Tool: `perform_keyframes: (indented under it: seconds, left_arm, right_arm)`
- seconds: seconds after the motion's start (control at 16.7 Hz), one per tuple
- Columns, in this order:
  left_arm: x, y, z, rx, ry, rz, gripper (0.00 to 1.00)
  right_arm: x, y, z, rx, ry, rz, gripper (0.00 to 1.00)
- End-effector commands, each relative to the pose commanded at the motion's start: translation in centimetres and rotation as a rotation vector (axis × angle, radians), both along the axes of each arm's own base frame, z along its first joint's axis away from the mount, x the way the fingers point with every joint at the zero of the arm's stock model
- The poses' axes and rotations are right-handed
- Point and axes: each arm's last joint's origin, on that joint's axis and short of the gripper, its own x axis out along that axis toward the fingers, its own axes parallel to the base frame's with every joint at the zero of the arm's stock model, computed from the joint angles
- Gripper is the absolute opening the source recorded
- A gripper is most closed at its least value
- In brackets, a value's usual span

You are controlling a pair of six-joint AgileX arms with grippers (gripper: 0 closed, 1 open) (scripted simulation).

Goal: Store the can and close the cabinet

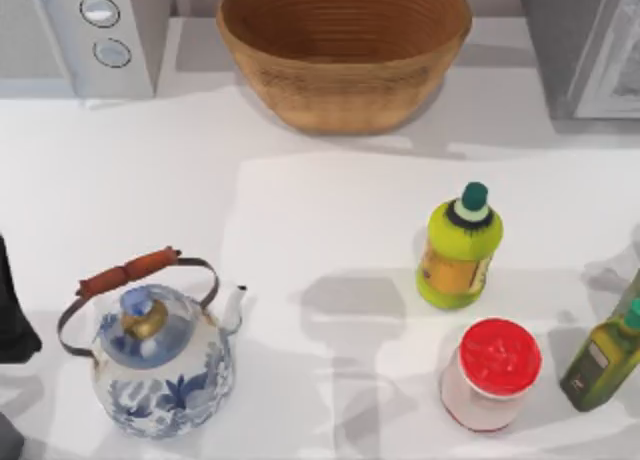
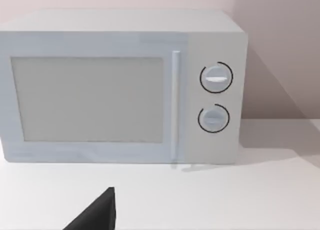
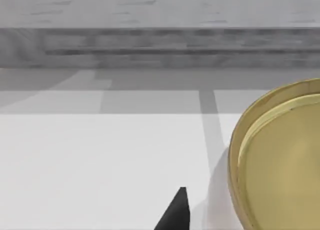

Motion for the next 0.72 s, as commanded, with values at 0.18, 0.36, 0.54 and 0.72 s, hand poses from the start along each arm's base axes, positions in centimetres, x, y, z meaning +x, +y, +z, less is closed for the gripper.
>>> perform_keyframes:
  seconds: [0.18, 0.36, 0.54, 0.72]
  left_arm:
    - [0.0, 0.0, 0.0, 0.0, 0.0, 0.0, 1.0]
    - [0.0, 0.0, 0.0, 0.0, 0.0, 0.0, 1.0]
    - [0.0, 0.0, 0.0, 0.0, 0.0, 0.0, 1.0]
    - [0.0, 0.0, 0.0, 0.0, 0.0, 0.0, 1.0]
  right_arm:
    - [0.8, -0.2, 2.0, -0.006, -0.019, 0.001, 0.0]
    - [1.3, -0.4, 5.1, -0.005, -0.014, 0.0, 0.0]
    - [0.9, -0.3, 8.3, 0.009, 0.035, -0.001, 0.0]
    - [0.3, -0.1, 11.8, 0.009, 0.033, -0.001, 0.0]
